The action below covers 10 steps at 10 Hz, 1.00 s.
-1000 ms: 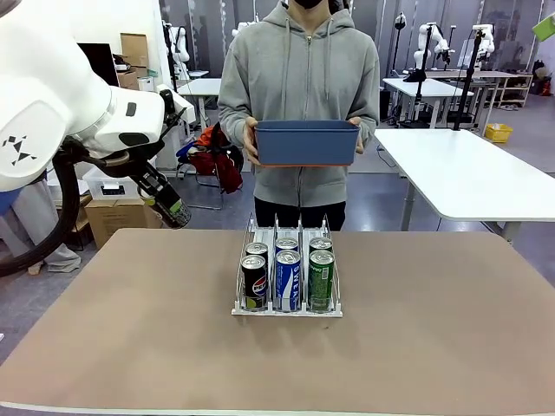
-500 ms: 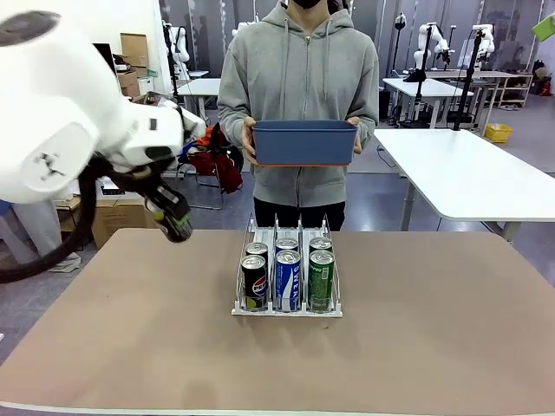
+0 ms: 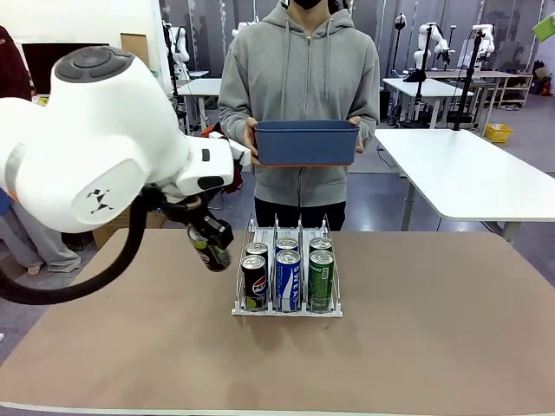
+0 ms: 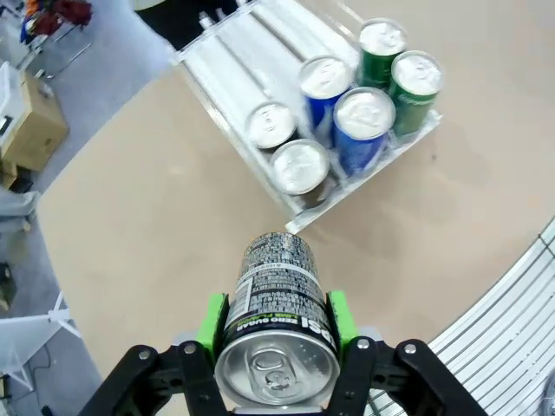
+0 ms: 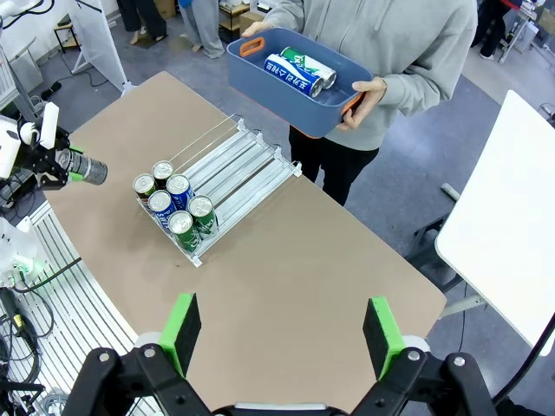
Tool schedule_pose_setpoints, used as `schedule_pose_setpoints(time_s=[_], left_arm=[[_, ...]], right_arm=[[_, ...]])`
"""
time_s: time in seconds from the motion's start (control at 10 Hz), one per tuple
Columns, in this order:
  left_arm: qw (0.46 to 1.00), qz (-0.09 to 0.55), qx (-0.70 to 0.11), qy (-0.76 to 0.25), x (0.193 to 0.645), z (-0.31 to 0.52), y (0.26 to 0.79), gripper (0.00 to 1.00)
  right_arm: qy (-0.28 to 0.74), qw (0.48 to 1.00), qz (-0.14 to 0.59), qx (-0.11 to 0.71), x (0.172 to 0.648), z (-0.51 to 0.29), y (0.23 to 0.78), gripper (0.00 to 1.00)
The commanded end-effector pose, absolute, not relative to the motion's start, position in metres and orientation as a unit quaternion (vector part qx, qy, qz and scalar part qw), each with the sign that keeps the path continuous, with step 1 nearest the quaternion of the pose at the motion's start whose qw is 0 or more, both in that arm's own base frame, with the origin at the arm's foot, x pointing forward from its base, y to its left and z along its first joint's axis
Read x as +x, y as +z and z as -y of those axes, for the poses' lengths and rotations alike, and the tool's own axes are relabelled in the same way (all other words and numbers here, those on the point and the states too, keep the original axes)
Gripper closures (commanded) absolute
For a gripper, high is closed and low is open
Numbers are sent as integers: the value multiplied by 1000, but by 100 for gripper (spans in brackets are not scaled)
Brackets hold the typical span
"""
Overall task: Fill the beverage cans into the dispenser.
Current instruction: Place the picked Pepsi coke in the line of the Automatic Can Dispenser with the same cans.
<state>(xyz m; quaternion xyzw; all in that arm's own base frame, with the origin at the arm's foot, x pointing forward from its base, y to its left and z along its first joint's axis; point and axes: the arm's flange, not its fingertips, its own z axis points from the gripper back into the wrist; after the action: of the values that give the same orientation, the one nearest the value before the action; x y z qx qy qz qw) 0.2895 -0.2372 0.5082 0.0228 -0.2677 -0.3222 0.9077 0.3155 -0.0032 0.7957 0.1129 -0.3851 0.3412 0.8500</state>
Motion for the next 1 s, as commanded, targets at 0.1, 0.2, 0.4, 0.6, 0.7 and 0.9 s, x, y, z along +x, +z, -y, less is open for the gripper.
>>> schedule_pose_setpoints(time_s=[0.1, 0.2, 0.4, 0.6, 0.7, 0.9], left_arm=[[905, 269, -41, -328, 280, 238, 463, 42], [907, 257, -48, -331, 280, 244, 454, 42], [902, 263, -58, -338, 284, 250, 443, 42], [909, 249, -36, -332, 301, 272, 467, 42], [909, 249, -36, -332, 301, 272, 467, 42], [909, 246, -42, -335, 304, 275, 460, 42]], right_arm=[[342, 850, 383, 116, 315, 3, 795, 0], [342, 850, 383, 116, 315, 3, 795, 0], [342, 850, 383, 116, 315, 3, 795, 0], [342, 850, 383, 116, 315, 3, 795, 0], [342, 850, 383, 116, 315, 3, 795, 0], [342, 850, 383, 116, 315, 3, 795, 0]])
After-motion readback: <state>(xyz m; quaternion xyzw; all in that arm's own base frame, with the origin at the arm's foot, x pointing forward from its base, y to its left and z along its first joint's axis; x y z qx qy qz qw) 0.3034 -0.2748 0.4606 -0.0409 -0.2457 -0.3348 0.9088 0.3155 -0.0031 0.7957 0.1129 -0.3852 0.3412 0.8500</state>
